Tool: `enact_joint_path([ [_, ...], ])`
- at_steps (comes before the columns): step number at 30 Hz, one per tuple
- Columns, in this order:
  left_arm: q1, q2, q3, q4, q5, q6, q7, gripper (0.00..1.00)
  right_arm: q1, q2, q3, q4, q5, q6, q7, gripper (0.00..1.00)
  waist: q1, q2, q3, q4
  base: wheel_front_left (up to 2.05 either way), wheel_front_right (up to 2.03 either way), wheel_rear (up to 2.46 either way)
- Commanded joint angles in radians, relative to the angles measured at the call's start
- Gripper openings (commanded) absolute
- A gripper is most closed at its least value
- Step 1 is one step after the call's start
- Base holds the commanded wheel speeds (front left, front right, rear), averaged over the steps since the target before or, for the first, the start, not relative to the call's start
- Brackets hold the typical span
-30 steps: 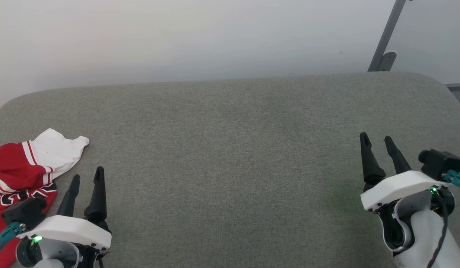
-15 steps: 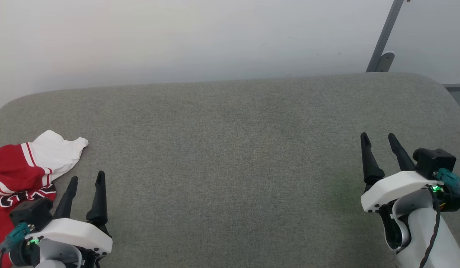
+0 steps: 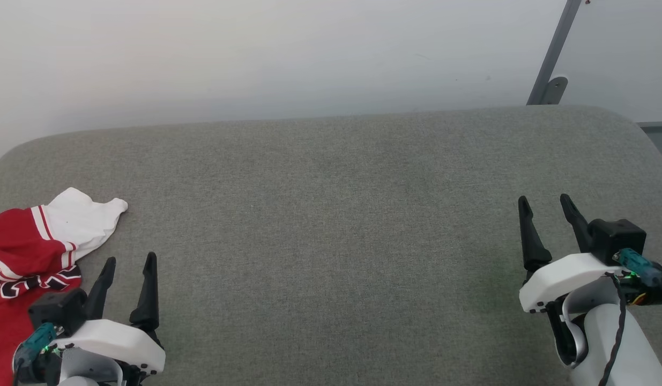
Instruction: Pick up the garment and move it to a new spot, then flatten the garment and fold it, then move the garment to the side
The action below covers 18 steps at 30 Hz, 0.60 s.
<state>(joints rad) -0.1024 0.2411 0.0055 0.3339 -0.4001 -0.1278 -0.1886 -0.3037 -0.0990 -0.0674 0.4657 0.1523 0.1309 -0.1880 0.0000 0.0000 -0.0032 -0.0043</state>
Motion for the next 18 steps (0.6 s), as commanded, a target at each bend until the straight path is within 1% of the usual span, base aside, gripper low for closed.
enact_joint_path([
  [1, -0.009, 0.01, -0.002, -0.002, 0.027, -0.003, -0.01, 1.0, -0.007, -0.002, -0.001, -0.004, -0.02, 0.0, -0.011, 1.0, 0.0, 0.0, 0.0, 0.0, 0.0, 0.0, 0.0],
  [4, -0.011, 0.011, -0.009, 0.0, 0.026, -0.004, -0.017, 1.0, -0.009, -0.002, -0.007, -0.006, -0.043, 0.0, -0.018, 1.0, 0.0, 0.0, 0.0, 0.001, 0.0, 0.0, 0.0],
  [10, -0.013, 0.034, -0.03, 0.001, 0.05, -0.002, -0.028, 1.0, -0.011, 0.002, -0.019, -0.009, -0.085, 0.0, -0.029, 1.0, 0.0, 0.0, 0.003, 0.001, 0.0, 0.0, 0.0],
  [18, -0.022, 0.051, -0.048, 0.01, 0.079, -0.002, -0.045, 1.0, -0.014, 0.008, -0.039, -0.007, -0.131, 0.0, -0.046, 1.0, 0.0, 0.0, 0.008, 0.004, 0.0, 0.0, 0.0],
])
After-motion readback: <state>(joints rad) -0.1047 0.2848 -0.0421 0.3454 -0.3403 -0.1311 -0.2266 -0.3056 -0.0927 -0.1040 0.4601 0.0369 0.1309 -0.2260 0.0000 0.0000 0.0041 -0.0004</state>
